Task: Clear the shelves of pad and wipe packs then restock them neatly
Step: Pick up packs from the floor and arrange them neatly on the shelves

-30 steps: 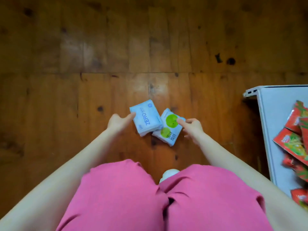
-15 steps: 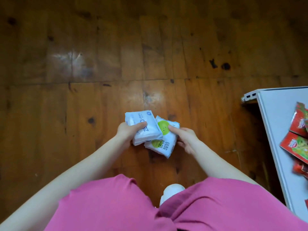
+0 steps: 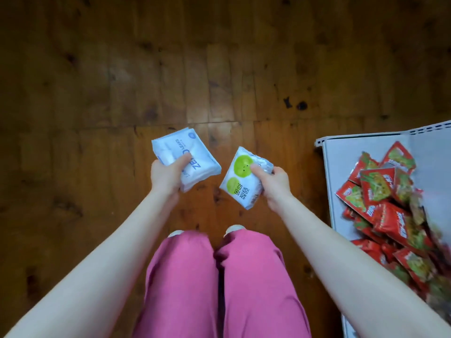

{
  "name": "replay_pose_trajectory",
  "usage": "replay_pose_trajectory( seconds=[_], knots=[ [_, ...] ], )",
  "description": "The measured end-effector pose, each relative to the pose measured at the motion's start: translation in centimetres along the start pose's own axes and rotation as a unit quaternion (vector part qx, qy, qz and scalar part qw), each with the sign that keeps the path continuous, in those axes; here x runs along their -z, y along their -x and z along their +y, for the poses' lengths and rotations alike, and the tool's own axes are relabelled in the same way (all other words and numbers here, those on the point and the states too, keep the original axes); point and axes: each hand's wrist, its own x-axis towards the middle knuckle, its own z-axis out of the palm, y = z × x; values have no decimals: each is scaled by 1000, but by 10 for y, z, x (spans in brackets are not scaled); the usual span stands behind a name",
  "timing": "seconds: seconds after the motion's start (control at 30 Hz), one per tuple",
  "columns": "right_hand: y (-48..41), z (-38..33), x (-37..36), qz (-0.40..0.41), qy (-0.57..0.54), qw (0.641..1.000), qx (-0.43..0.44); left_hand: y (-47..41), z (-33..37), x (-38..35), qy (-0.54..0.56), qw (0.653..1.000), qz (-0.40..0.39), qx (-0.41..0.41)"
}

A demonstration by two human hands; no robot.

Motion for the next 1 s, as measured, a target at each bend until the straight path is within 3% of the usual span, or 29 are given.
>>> replay_pose_trajectory(
  seconds=[0.23,0.57,0.8,1.0],
  knots=[
    [155,-86,72,27,-42,999,-17,172,85,-18,20,999,-22,24],
    [345,-195,159,117,-126,982,74,360,215,-34,-37,975,-207,-72],
    [472,-226,233,194,-254,936,148,479,258,-72,-69,934,-342,-74],
    [557,-215,328,249,-323,886,221,582,237,-121,-101,880,-456,-89]
  ],
)
